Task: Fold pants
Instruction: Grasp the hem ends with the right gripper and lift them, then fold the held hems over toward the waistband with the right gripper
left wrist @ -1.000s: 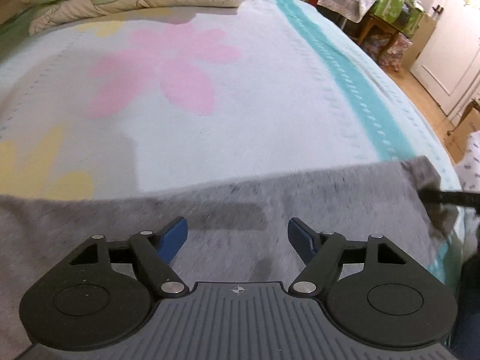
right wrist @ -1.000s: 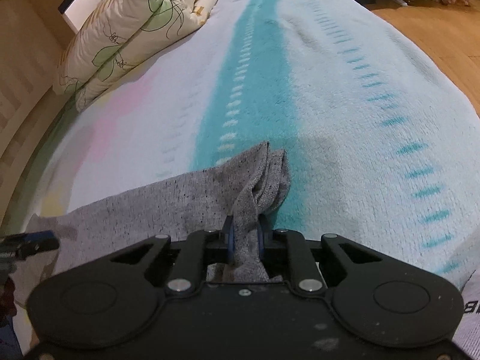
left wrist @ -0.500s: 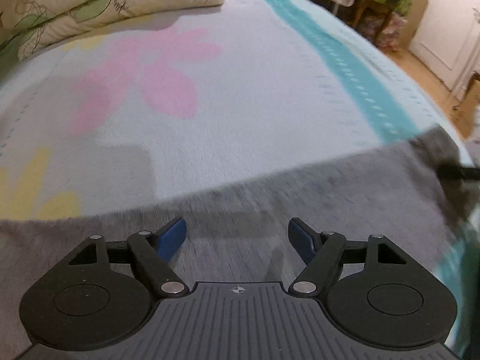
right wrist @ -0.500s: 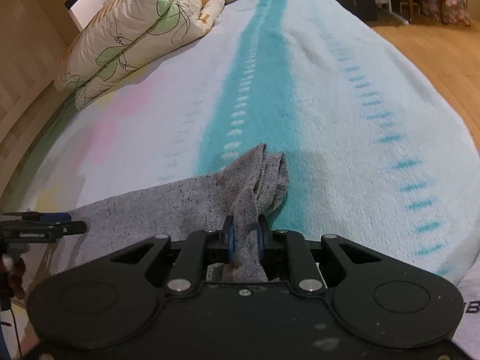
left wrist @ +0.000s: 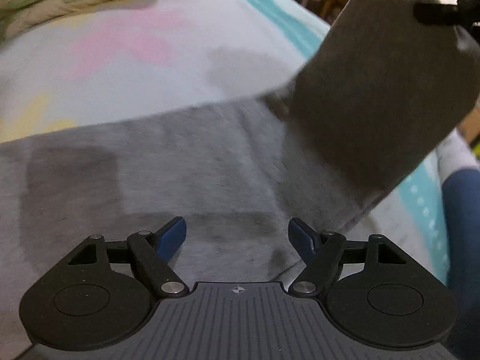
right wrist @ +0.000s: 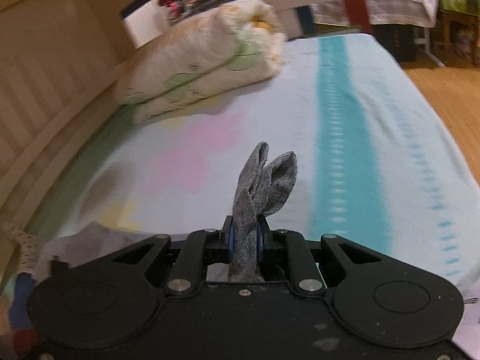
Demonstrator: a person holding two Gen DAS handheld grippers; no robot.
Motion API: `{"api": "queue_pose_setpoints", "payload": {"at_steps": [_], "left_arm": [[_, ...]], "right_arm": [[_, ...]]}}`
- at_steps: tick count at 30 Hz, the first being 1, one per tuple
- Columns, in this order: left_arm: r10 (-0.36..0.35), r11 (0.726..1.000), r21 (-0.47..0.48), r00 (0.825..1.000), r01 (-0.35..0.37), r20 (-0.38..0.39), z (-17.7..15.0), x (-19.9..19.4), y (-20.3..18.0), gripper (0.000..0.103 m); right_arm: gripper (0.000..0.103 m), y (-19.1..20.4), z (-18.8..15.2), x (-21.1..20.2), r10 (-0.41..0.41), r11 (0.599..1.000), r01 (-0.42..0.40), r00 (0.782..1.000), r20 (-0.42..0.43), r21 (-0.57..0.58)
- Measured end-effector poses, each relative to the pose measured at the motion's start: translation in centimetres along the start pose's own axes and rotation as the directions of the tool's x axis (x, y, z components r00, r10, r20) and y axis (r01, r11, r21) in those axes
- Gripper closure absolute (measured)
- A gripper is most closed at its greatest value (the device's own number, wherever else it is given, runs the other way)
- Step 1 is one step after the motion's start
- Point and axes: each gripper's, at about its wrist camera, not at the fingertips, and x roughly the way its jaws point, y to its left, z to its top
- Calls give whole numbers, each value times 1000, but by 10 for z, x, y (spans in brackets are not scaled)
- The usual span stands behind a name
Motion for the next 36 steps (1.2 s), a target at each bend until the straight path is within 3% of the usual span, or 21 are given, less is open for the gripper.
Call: {"api": "queue_pose_setpoints", "payload": {"at_steps": [5,10,15,18,23,26,29,31,34,36], "left_arm": [[71,995,-71,994,-65,86,-19,-50,50,29],[169,981,-117,979,-156,114,-45,-86,95,29],[217,961,-200,970,-192,110,-57,-101,121,29],[224,951,-241,968,-192,112,-60,-112,133,29],[228,947,-265,961,-182,155,-53,-125,139,29],[220,946,-279,956,-162,192,-46,-130,140,29],[212,953,-267,947,-145,240,-38,-135,137,28],[189,958,-257,955,-129,228,-32,-124,134,28],[177,962,-239,967,-131,183,-34,-99,129,28],[167,965,-227,976,-133,137,-42,-83,125,28]], "right_arm": [[87,81,1,31,116,993,-116,992,-52,-3],[87,157,-27,93,203,978,-209,971,-128,-31],[87,205,-72,161,179,979,-193,966,-189,-59],[79,223,-98,188,167,980,-187,960,-224,-67],[74,230,-105,186,230,969,-243,952,-200,-48],[72,219,-93,160,231,967,-242,965,-124,-84],[72,195,-85,132,171,980,-176,983,-63,-90],[70,174,-87,120,124,989,-127,991,-49,-71],[76,147,-101,115,28,998,-33,996,-82,-59],[88,135,-117,116,-23,997,15,993,-113,-72]]}}
